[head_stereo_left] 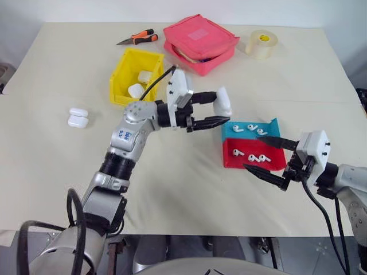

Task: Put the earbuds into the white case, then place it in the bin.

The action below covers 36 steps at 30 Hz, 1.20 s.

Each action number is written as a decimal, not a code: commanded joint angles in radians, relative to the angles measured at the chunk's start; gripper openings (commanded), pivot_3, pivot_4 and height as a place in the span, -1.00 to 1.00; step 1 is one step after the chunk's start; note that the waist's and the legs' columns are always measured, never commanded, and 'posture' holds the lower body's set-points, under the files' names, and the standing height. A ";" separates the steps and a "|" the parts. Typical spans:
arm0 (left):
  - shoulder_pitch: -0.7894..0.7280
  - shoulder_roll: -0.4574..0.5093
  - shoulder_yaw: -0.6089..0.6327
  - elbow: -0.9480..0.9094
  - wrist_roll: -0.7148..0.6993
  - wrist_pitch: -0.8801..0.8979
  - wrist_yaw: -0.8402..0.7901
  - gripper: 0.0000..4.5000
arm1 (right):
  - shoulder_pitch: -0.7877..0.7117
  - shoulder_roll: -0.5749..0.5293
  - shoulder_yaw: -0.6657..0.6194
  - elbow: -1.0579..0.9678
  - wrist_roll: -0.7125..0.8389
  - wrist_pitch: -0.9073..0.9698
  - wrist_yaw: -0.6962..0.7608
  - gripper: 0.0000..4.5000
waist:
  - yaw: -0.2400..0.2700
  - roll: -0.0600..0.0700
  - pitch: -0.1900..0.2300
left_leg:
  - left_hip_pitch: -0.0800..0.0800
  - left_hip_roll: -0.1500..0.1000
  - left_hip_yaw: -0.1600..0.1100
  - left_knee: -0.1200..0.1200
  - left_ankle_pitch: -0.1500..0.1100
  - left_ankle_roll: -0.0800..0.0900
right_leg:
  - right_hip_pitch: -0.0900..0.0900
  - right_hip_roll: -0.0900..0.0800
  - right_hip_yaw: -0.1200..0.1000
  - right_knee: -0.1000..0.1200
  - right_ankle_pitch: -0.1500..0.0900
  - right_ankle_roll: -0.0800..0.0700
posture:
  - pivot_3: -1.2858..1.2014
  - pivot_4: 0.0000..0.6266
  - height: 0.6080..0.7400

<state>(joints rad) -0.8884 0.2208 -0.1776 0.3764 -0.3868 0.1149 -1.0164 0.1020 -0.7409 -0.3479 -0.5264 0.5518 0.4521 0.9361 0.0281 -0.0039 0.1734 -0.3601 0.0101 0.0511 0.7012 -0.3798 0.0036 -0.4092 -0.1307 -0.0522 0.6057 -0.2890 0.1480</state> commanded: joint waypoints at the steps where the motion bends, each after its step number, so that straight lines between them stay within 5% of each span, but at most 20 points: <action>1: 0.014 -0.033 -0.007 -0.013 0.008 -0.034 -0.040 0.24 | 0.061 0.007 -0.068 -0.086 0.035 0.008 -0.040 1.00 | -0.003 0.000 0.000 | 0.000 0.000 0.000 -0.001 0.000 0.000 | 0.000 0.000 0.000 0.000 0.000 0.000 | 0.03 -0.52 1.00; 14: 0.419 0.009 -0.123 -0.472 0.004 0.124 -0.008 0.24 | 0.194 -0.040 -0.164 -0.211 0.098 0.136 -0.154 1.00 | -0.001 0.000 0.000 | 0.002 0.001 -0.003 0.001 0.000 0.000 | 0.003 0.000 0.001 0.001 0.000 0.000 | 0.03 -0.52 1.00; 29: 0.533 0.047 -0.105 -0.497 0.004 0.032 -0.006 0.24 | 0.029 -0.273 -0.013 -0.226 0.083 0.447 -0.252 1.00 | 0.000 0.001 0.000 | 0.002 0.000 -0.010 0.001 0.000 0.001 | 0.003 0.000 0.000 0.000 0.000 0.000 | 0.03 -0.52 1.00; 32: 0.535 0.051 -0.104 -0.486 0.010 0.020 -0.010 0.24 | -0.008 -0.287 0.016 -0.224 0.080 0.472 -0.254 0.73 | -0.001 0.001 0.000 | 0.001 0.000 -0.010 0.001 0.000 0.001 | 0.004 -0.001 0.000 -0.001 0.000 0.000 | 0.03 -0.52 1.00; 36: 0.542 0.056 -0.109 -0.476 0.023 -0.003 -0.014 0.24 | -0.040 -0.271 0.069 -0.246 0.094 0.560 -0.296 0.11 | -0.001 0.001 0.000 | 0.001 0.000 -0.011 0.001 0.000 0.001 | 0.004 0.000 0.000 -0.001 0.000 0.000 | 0.03 -0.52 1.00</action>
<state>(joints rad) -0.3499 0.2771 -0.2896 -0.0895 -0.3674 0.1389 -1.0205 0.0652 -1.0130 -0.2847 -0.7365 0.6314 0.9861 0.6606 0.0266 -0.0033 0.1730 -0.3587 0.0104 0.0404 0.7024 -0.3802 0.0048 -0.4057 -0.1311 -0.0521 0.6048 -0.2890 0.1476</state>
